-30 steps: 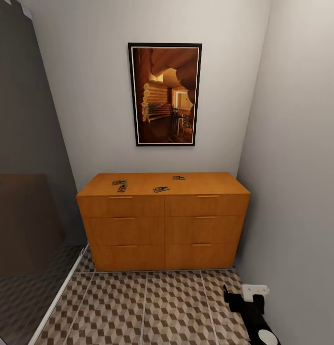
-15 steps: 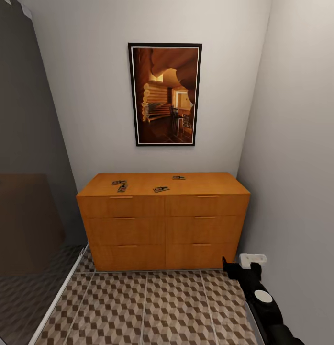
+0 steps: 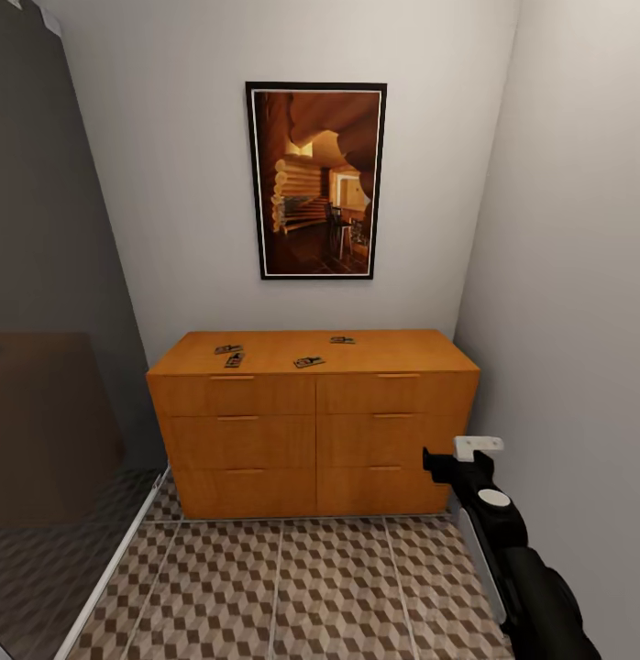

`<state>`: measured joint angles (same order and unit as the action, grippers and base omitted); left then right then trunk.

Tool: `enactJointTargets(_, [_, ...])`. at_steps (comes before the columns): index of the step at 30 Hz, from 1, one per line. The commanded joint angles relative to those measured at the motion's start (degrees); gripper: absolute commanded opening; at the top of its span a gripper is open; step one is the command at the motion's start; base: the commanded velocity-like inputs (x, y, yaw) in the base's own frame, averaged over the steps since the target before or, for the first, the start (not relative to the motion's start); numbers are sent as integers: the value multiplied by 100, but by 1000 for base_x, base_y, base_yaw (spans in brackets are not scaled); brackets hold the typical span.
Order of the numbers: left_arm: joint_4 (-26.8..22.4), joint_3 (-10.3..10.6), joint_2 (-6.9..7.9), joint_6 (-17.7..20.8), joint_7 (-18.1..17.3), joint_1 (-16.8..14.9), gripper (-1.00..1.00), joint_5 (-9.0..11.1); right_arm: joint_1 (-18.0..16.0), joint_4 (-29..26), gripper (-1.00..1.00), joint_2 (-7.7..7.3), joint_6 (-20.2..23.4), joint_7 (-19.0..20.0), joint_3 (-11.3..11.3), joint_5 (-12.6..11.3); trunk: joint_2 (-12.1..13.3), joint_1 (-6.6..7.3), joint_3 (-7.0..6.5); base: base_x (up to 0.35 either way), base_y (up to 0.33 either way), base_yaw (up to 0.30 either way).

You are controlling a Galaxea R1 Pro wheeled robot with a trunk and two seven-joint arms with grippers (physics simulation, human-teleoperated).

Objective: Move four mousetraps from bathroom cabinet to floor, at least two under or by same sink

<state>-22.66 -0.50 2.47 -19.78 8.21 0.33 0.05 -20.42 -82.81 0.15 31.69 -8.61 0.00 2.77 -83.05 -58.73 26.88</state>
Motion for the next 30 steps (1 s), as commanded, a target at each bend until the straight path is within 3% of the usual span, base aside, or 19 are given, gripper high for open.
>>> enactJointTargets(1, [-3, -3, -1, -5, 9, 2, 100, -3, -42, -7, 100, 2, 65, -1, 0, 26, -3, 0, 5, 0, 0, 0])
enactJointTargets(16, [21, -3, -1, -9, 6, 2, 100, -14, -551, -3, 100, 3, 490, 7, 0, 12, -3, 0, 5, 0, 0, 0])
enactJointTargets(30, [23, -3, -1, -9, 6, 2, 100, -14, -1258, 19, 100, 10, 1050, 16, 0, 1, -3, 0, 5, 0, 0, 0])
